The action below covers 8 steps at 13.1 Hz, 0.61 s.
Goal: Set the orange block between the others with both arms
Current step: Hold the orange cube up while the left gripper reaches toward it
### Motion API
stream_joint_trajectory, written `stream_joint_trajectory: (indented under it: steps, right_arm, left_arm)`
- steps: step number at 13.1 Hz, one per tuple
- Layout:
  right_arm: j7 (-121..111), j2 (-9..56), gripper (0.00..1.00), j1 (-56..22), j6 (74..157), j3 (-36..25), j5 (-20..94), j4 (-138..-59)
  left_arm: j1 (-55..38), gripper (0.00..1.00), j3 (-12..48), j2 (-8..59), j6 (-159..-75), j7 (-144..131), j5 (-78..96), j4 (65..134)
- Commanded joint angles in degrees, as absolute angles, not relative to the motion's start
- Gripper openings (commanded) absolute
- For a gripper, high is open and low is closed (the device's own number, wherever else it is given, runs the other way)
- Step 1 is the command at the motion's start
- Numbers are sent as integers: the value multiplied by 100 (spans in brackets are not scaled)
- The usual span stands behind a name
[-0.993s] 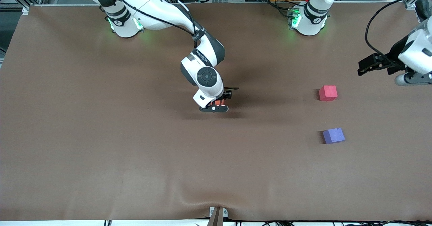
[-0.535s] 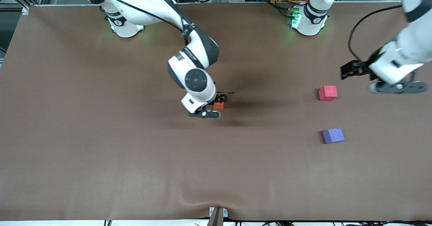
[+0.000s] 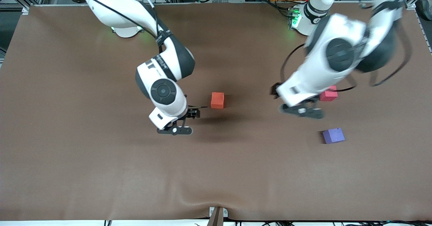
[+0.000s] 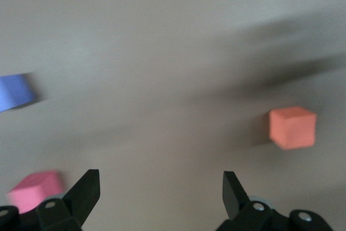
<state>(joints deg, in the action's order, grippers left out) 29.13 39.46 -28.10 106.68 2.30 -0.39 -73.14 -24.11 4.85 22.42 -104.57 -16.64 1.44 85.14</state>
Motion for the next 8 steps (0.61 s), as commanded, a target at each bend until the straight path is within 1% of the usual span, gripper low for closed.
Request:
stream_joint_trajectory:
  steps: [1, 3, 5, 6, 8]
  right_arm:
    - [2077, 3692, 100, -2138, 10644, 334, -158, -7567]
    - [1480, 3324, 100, -1681, 10635, 334, -158, -7794]
    - [951, 2737, 100, -1259, 10678, 343, -150, -8338]
    - [914, 2420, 100, -1039, 10653, 343, -149, -8480]
    - [714, 1936, 100, -687, 10460, 334, -149, -8525]
  left_arm:
    - [-3030, 100, 387, 2994, -11142, -2510, 141, 8157]
    - [-3242, 100, 387, 3408, -11381, -2645, 149, 7947]
    - [-3278, 100, 422, 3672, -11417, -2646, 184, 7744]
    - [-3339, 100, 431, 3761, -11460, -2706, 193, 7691]
    - [-3567, 100, 431, 3919, -11636, -3205, 202, 7699]
